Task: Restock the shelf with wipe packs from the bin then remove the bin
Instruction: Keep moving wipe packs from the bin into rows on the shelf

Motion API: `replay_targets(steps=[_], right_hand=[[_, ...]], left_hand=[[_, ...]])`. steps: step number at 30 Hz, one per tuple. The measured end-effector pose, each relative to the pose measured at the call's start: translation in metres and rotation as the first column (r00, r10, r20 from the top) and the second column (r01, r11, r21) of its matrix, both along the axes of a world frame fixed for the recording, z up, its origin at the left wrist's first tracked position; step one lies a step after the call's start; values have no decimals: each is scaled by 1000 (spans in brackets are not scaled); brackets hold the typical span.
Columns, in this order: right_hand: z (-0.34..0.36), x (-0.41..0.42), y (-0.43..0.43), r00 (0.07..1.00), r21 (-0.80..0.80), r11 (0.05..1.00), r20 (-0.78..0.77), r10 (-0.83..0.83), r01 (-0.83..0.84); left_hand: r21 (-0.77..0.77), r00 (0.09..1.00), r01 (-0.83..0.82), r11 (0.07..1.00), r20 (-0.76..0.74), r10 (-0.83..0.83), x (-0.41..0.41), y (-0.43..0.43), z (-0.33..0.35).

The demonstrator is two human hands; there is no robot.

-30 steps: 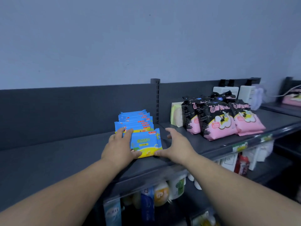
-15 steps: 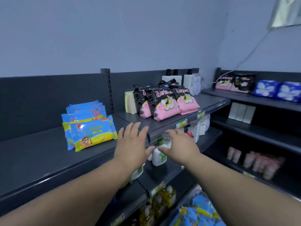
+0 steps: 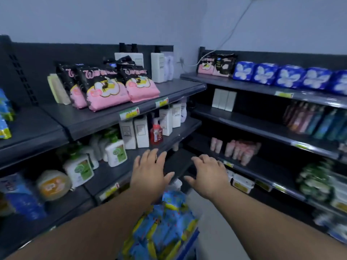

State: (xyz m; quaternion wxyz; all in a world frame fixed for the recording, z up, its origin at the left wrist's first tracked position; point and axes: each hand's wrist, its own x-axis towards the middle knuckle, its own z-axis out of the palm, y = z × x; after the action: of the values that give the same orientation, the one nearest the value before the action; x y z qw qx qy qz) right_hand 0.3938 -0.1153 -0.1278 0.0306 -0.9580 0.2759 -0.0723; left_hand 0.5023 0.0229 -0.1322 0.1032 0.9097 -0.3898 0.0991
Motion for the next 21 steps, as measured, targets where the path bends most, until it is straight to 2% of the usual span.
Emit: replay_targets(steps=[4,10,17,21], right_hand=[[-32,-39,-57,996,45,999,-90,4,0],[-94,-63,-105,980,158,987,-200,9,23],[-187,-41,-84,954,264,963,-274,122,-48],[-240,-20,-64,932,307,949,-318,172,-70]], left_hand=[[-28,998,-6,1000,-56,4,-37,-50,-38],[97,969,-96,991,-217,116,-57,-68,-104],[263,904,-170,950,-342,256,-43,-37,-189],[345,868,-207,915,-367,335,-22,-11,-243]])
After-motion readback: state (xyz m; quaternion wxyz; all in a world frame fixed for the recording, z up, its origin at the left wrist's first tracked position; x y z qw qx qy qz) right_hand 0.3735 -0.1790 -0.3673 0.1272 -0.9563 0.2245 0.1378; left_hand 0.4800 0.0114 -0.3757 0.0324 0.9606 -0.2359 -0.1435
